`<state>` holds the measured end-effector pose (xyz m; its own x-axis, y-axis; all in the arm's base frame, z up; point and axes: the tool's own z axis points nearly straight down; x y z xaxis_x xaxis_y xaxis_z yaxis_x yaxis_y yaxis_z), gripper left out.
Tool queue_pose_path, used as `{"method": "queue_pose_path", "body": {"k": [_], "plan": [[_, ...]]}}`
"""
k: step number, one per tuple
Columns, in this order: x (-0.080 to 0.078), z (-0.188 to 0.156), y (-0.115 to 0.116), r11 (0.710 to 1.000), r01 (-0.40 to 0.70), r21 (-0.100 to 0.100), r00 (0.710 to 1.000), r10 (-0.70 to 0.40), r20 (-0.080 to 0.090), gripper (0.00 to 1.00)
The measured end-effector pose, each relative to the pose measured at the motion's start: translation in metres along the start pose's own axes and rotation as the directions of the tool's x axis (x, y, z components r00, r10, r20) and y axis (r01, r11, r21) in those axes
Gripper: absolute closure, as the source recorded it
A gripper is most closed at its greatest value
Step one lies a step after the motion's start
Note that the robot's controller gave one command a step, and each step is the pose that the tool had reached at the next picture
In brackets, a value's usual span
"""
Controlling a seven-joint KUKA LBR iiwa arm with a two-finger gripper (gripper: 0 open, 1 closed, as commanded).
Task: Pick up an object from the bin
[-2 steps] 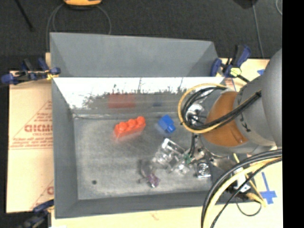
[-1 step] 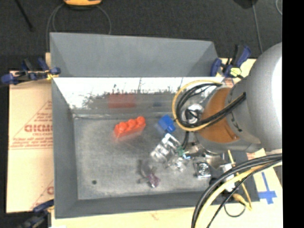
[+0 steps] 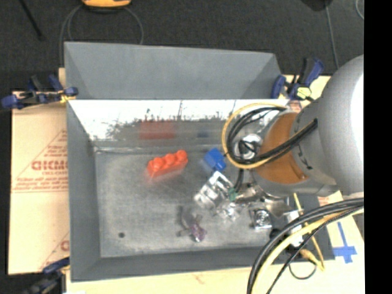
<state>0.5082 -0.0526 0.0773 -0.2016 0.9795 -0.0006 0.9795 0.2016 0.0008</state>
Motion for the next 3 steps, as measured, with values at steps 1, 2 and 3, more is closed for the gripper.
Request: {"method": "queue_pose_path", "body": {"k": [1,2,3], "plan": [[-0.001,-0.019,0.0,1.0,0.008,0.0,1.0,-0.008,0.0,1.0],[-0.002,-0.086,0.001,1.0,0.014,-0.002,1.0,-0.014,0.001,1.0],[-0.003,-0.114,0.0,1.0,0.019,0.001,1.0,-0.019,0.0,1.0]]}}
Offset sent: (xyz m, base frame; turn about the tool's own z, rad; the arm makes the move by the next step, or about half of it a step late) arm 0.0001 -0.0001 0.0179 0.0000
